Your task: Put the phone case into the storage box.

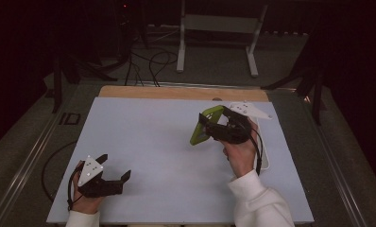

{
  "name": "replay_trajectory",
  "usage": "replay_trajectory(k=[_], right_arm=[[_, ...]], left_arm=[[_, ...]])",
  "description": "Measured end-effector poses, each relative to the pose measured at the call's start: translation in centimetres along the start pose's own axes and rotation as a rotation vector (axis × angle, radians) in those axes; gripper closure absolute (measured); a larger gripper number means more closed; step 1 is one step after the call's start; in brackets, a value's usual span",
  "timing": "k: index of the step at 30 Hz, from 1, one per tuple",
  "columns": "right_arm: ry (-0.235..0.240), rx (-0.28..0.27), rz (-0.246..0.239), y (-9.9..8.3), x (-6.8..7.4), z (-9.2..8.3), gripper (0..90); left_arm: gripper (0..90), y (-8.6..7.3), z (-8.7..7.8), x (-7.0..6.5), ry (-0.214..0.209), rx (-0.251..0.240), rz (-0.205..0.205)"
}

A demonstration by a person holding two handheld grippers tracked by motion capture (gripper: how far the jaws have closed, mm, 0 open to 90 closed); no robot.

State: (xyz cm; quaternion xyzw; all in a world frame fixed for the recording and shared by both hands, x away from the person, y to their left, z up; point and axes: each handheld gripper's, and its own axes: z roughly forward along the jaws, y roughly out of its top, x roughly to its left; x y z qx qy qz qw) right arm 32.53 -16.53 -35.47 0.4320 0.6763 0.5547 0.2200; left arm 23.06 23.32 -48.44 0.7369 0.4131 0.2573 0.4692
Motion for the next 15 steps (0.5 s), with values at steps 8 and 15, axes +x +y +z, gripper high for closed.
replay_trajectory(k=[8, 15], right_arm=[[-0.023, -0.012, -0.001, 0.6, -0.7, -0.1, 15.7], [-0.045, -0.016, 0.001, 0.9, -1.4, -0.1, 15.7]], left_arm=[[0.3, 0.0, 0.0, -0.1, 0.001, -0.001, 0.001], [0.3, 0.1, 0.0, -0.1, 0.001, 0.001, 0.001]])
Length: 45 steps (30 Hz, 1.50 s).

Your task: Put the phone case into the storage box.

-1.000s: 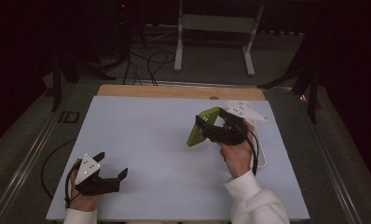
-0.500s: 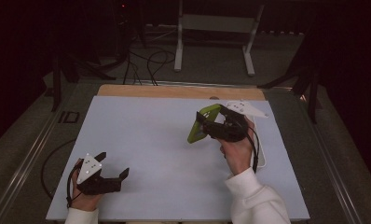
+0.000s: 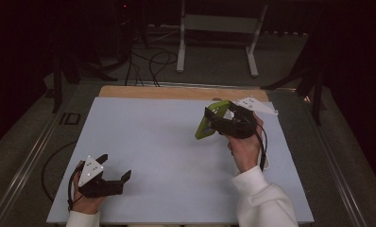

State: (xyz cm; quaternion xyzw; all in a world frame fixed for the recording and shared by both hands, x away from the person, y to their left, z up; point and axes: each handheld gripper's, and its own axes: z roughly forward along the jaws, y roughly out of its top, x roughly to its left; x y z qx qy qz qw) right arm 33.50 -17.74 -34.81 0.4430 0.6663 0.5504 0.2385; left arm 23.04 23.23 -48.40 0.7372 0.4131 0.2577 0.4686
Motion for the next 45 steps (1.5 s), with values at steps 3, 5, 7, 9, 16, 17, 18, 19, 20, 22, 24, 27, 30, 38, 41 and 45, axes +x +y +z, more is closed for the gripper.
replay_trajectory(k=[3, 5, 7, 9, 16, 17, 18, 19, 20, 22, 24, 27, 30, 38, 41, 45], right_arm=[[-0.011, 0.000, -0.005, 0.1, -0.4, 0.0, 15.7], [-0.017, -0.001, -0.001, 0.1, -0.6, 0.0, 15.6], [-0.029, -0.002, 0.001, 0.2, -1.0, 0.0, 15.7], [-0.034, -0.002, 0.002, 0.2, -1.2, 0.0, 15.7], [-0.058, -0.004, 0.005, 0.3, -1.9, 0.0, 15.7], [-0.060, -0.003, 0.006, 0.3, -2.0, 0.0, 15.7], [-0.062, -0.005, 0.004, 0.4, -2.1, 0.0, 15.7], [-0.065, -0.005, 0.005, 0.4, -2.2, 0.0, 15.7], [-0.067, -0.004, 0.003, 0.4, -2.3, 0.0, 15.7], [-0.074, -0.006, 0.001, 0.5, -2.5, 0.1, 15.7], [-0.078, -0.005, 0.003, 0.5, -2.6, 0.1, 15.6], [-0.093, -0.008, 0.000, 0.7, -3.1, 0.1, 15.7], [-0.103, -0.007, -0.002, 0.7, -3.3, 0.1, 15.7], [-0.124, -0.005, -0.012, 0.9, -3.8, 0.3, 15.7], [-0.133, -0.005, -0.011, 1.1, -4.0, 0.3, 15.7], [-0.142, -0.007, -0.020, 1.4, -4.2, 0.4, 15.7]], left_arm=[[0.3, 0.0, 0.0, 0.0, -0.001, -0.001, -0.002], [0.3, 0.0, 0.0, 0.0, -0.001, 0.000, -0.003], [0.3, 0.0, 0.0, 0.0, -0.001, 0.000, -0.003], [0.3, 0.0, 0.0, 0.0, 0.000, 0.000, -0.002], [0.3, 0.1, 0.0, 0.0, -0.001, -0.003, -0.006], [0.3, 0.1, 0.0, 0.0, -0.001, -0.003, -0.006], [0.3, 0.1, 0.0, 0.0, -0.001, -0.003, -0.007], [0.3, 0.1, 0.0, 0.0, -0.001, -0.003, -0.007], [0.3, 0.1, 0.0, 0.0, 0.000, -0.003, -0.008], [0.3, 0.1, 0.0, 0.0, -0.001, -0.003, -0.008], [0.3, 0.1, 0.0, 0.0, 0.000, -0.002, -0.006], [0.3, 0.1, 0.0, 0.0, 0.000, -0.002, -0.007], [0.3, 0.0, 0.0, 0.0, 0.000, -0.002, -0.006], [0.3, 0.0, 0.1, 0.0, -0.002, 0.000, -0.005], [0.3, 0.0, 0.1, 0.0, -0.002, 0.001, -0.005], [0.3, 0.0, 0.1, 0.0, -0.002, 0.001, -0.006]])
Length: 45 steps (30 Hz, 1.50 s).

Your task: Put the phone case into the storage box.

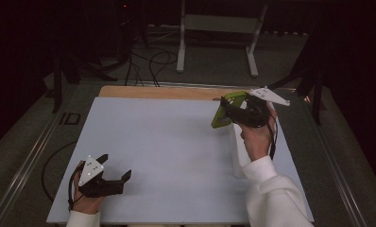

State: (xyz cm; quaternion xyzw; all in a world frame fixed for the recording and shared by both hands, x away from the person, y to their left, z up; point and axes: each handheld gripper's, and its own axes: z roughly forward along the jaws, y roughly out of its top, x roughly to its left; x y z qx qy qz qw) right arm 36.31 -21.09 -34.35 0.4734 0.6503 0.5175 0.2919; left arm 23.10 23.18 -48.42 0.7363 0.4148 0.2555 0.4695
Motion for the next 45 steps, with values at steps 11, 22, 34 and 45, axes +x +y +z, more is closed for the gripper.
replay_trajectory(k=[11, 22, 34, 45], right_arm=[[-0.029, 0.000, -0.013, 0.3, -0.6, 0.3, 15.7], [-0.056, 0.000, -0.018, 0.6, -1.3, 0.5, 15.7], [-0.084, -0.001, -0.018, 1.0, -1.8, 0.8, 15.7], [-0.113, 0.002, -0.014, 1.1, -2.7, 0.9, 15.7]], left_arm=[[0.3, 0.0, 0.0, 0.0, -0.001, 0.003, 0.000], [0.3, 0.0, 0.1, 0.0, 0.000, 0.004, 0.001], [0.3, 0.0, 0.1, 0.0, -0.001, 0.004, 0.001], [0.3, 0.0, 0.1, 0.0, 0.000, 0.005, 0.001]])
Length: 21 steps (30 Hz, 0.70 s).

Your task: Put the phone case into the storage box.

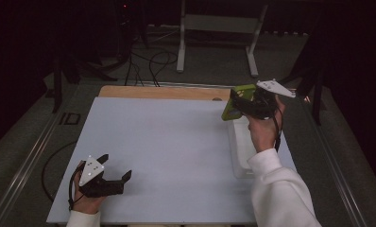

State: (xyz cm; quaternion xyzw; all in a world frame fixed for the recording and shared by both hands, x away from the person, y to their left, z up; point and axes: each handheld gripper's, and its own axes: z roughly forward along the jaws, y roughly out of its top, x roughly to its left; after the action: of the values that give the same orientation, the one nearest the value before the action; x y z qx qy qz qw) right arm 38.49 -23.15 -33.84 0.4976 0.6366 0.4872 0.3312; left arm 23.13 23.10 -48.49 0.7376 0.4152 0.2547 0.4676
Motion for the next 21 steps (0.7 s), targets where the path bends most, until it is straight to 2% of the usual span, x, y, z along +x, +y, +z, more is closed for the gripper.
replay_trajectory(k=[21], right_arm=[[-0.048, 0.000, -0.003, 0.2, -1.3, 0.4, 15.7]], left_arm=[[0.3, 0.0, 0.1, -0.1, -0.001, 0.002, 0.001]])
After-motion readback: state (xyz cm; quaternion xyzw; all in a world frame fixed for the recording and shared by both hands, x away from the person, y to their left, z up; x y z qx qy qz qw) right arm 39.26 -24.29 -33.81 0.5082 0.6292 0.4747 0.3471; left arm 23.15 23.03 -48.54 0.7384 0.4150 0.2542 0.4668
